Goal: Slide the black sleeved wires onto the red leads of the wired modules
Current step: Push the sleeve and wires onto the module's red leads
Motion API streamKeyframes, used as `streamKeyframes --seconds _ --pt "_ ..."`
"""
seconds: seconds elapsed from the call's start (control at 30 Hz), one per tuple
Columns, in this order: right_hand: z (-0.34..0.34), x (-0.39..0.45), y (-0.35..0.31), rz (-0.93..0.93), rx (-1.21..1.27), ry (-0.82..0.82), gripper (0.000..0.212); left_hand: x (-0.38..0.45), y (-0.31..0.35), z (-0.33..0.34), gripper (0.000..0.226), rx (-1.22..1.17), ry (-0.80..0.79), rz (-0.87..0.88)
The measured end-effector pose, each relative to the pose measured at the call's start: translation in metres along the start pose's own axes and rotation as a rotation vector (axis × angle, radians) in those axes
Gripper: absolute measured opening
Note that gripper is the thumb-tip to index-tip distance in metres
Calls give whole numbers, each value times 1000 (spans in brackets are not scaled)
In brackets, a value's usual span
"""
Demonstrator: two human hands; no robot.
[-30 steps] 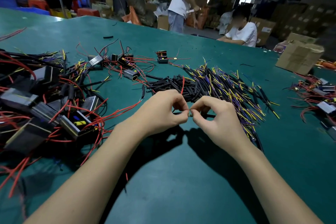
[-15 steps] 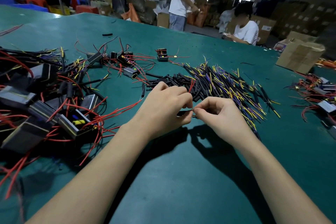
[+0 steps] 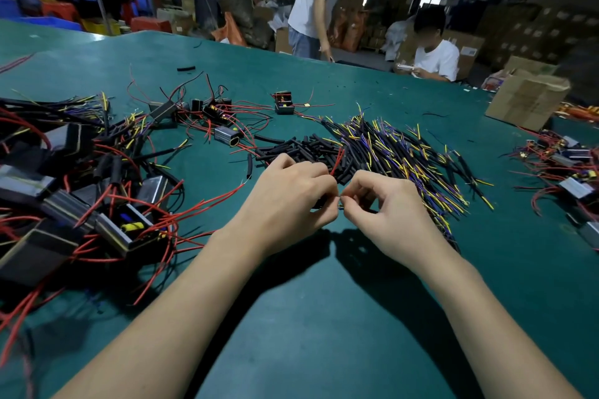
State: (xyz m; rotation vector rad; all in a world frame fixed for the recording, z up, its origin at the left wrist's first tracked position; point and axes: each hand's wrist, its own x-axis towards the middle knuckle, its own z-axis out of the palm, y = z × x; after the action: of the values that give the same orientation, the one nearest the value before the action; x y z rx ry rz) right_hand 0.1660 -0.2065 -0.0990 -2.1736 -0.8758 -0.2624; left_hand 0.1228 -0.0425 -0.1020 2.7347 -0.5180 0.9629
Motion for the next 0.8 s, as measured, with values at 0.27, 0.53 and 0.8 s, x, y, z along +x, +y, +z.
streamKeyframes --seconds 0.27,0.53,0.8 --pt "1 1 -7 -462 -606 144 10 -1 -2 4 7 -562 -66 -244" --pt "10 -2 6 -129 -204 107 4 -3 -8 9 4 -505 -84 -286" --pt "10 -1 5 -1 96 64 13 -3 -7 8 4 -472 -3 -273"
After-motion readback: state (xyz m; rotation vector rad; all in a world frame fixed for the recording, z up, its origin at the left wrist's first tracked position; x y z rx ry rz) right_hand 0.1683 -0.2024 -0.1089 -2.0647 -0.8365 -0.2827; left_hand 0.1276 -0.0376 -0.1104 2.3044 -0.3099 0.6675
